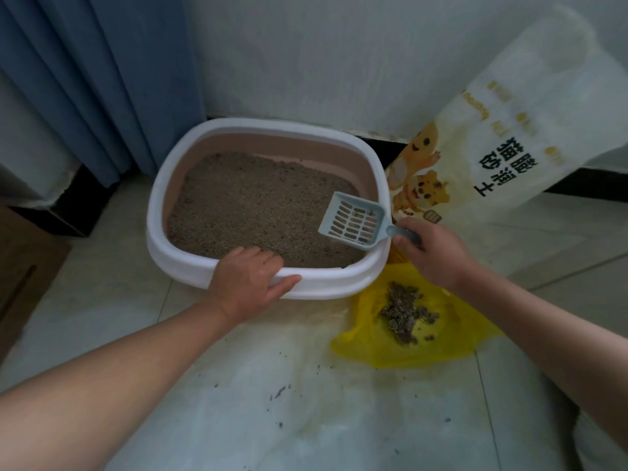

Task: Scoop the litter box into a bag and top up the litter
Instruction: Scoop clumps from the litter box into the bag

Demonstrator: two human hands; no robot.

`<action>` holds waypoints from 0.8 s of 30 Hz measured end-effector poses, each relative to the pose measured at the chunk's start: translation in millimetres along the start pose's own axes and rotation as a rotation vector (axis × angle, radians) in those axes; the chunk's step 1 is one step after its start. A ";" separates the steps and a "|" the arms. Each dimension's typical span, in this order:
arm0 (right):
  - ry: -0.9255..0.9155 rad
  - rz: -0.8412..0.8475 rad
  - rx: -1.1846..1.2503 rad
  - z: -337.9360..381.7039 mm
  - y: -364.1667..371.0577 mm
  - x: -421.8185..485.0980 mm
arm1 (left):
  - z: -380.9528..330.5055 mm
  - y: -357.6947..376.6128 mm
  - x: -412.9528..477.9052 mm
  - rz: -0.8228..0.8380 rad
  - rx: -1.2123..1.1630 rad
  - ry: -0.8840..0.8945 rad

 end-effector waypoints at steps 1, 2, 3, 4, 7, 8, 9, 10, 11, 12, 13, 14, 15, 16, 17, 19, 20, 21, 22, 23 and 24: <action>0.001 0.000 0.002 -2.4 1.0 0.2 | 0.0 -0.2 -0.1 0.000 0.002 0.000; 0.000 0.002 0.006 -3.8 2.5 0.0 | 0.1 -0.2 -0.1 0.001 0.003 0.001; -0.004 0.003 0.011 -4.1 3.7 -0.8 | 0.0 -0.3 -0.2 0.002 0.003 0.002; -0.004 0.008 0.015 -4.4 5.2 -1.3 | -0.3 -0.6 0.0 0.002 0.004 0.002; -0.005 0.013 0.030 -2.3 7.6 -2.3 | 0.1 -1.4 0.1 0.000 0.005 0.001; -0.016 0.013 0.038 0.8 6.4 -3.4 | 0.0 -1.7 0.0 -0.003 0.005 0.003; -0.034 0.014 0.054 3.7 4.4 -5.4 | -0.3 -1.9 0.3 -0.005 0.004 0.006; -0.055 0.014 0.073 6.4 1.1 -8.6 | -0.4 -1.5 0.5 -0.005 0.005 0.009; -0.074 0.015 0.089 7.4 -3.0 -13.1 | -0.3 -1.1 0.6 -0.004 0.009 0.013; -0.088 0.019 0.097 5.0 -6.8 -18.9 | -0.3 -0.8 0.4 -0.004 0.013 0.016; -0.097 0.025 0.095 -1.1 -10.2 -25.4 | -0.3 -0.7 0.4 -0.005 0.020 0.019; -0.100 0.033 0.079 -10.6 -12.7 -32.8 | -0.3 -0.7 0.8 -0.005 0.030 0.022; -0.100 0.040 0.053 -22.3 -14.4 -40.9 | -0.2 -0.6 0.9 -0.004 0.040 0.026; -0.099 0.046 0.026 -35.4 -15.1 -49.2 | -0.4 -0.3 1.0 -0.003 0.049 0.030; -0.094 0.054 0.008 -49.9 -14.5 -56.5 | -0.5 -0.1 1.0 -0.004 0.054 0.034; -0.073 0.078 -0.016 -77.4 -11.0 -68.9 | -1.1 0.2 1.6 0.000 0.044 0.041; -0.066 0.092 -0.044 -88.8 -8.1 -74.4 | -1.2 0.3 2.0 0.002 0.035 0.041; -0.057 0.111 -0.080 -99.1 -4.0 -79.5 | -1.2 0.0 2.3 0.001 0.030 0.040; -0.043 0.131 -0.119 -107.7 0.6 -84.5 | -1.1 -0.5 2.3 -0.002 0.026 0.037; -0.023 0.153 -0.149 -115.9 5.5 -88.7 | -1.2 -0.8 2.3 -0.002 0.024 0.036; 0.004 0.172 -0.166 -123.7 10.3 -91.9 | -1.3 -1.1 2.2 0.001 0.023 0.035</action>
Point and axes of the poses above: each hand's wrist, its own x-axis towards the middle knuckle, its own y-axis out of the palm, z = x × y, the point moved 7 cm from there along x, towards the middle knuckle, and after that the axes turned 15 degrees about y, right-handed, at the moved point
